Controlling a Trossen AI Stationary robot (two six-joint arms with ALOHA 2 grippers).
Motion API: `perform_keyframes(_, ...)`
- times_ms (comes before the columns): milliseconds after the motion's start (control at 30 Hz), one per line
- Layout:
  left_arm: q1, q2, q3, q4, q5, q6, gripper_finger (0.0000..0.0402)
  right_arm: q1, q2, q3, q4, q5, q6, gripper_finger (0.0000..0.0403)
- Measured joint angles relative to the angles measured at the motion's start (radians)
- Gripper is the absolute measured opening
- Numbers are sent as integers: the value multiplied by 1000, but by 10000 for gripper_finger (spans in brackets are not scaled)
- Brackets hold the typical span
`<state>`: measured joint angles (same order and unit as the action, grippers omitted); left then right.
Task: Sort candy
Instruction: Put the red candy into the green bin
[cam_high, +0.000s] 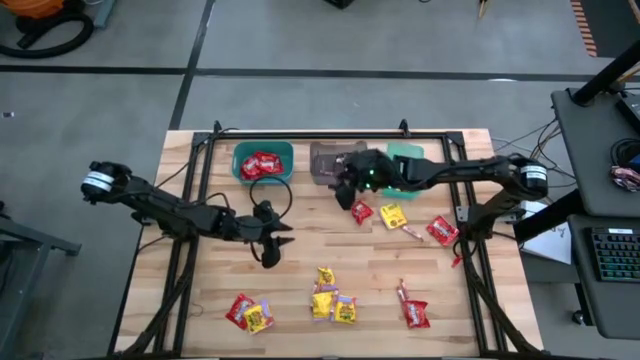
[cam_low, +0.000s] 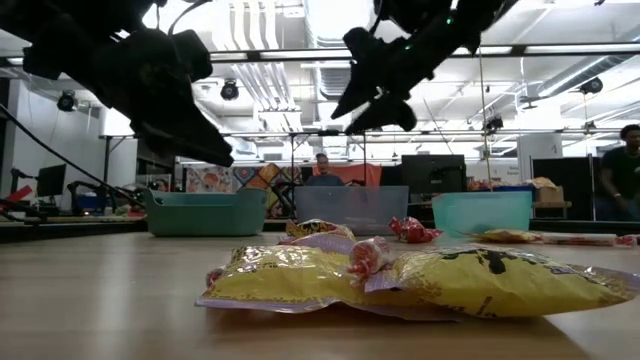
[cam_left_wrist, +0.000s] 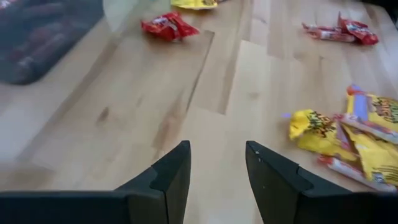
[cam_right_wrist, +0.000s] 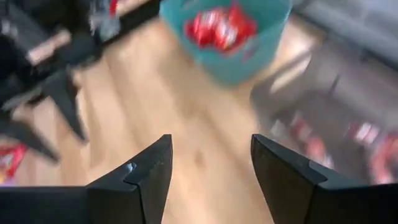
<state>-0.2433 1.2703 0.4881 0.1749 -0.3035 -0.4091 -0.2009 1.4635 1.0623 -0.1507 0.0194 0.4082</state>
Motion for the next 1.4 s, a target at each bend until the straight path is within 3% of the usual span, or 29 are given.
perform_keyframes(300, -30, 4, 5, -35, 7, -83, 137, 129, 72, 99, -405, 23, 200, 205)
perform_keyframes(500, -68, -30, 59, -299, 148, -122, 137, 163, 160, 149, -608, 93, 279, 205)
perform_keyframes(600, -90, -54, 72, -362, 143, -96, 137, 167, 198, 150, -633, 96, 288, 205)
perform_keyframes(800, -96, -102, 72, -332, 120, -4, 137, 169, 282, 149, -630, 108, 302, 205)
perform_keyframes(967, -96, -130, 72, -320, 30, 32, 137, 169, 336, 159, -625, 170, 302, 200)
perform_keyframes(1100, -96, -131, 72, -287, 14, 57, 137, 168, 368, 161, -617, 191, 291, 160)
perform_keyframes(1333, -96, -97, 65, -183, 18, 105, 137, 172, 379, 162, -600, 193, 230, 26)
perform_keyframes(1400, -96, -89, 65, -156, 18, 105, 137, 182, 356, 161, -593, 181, 220, 17)
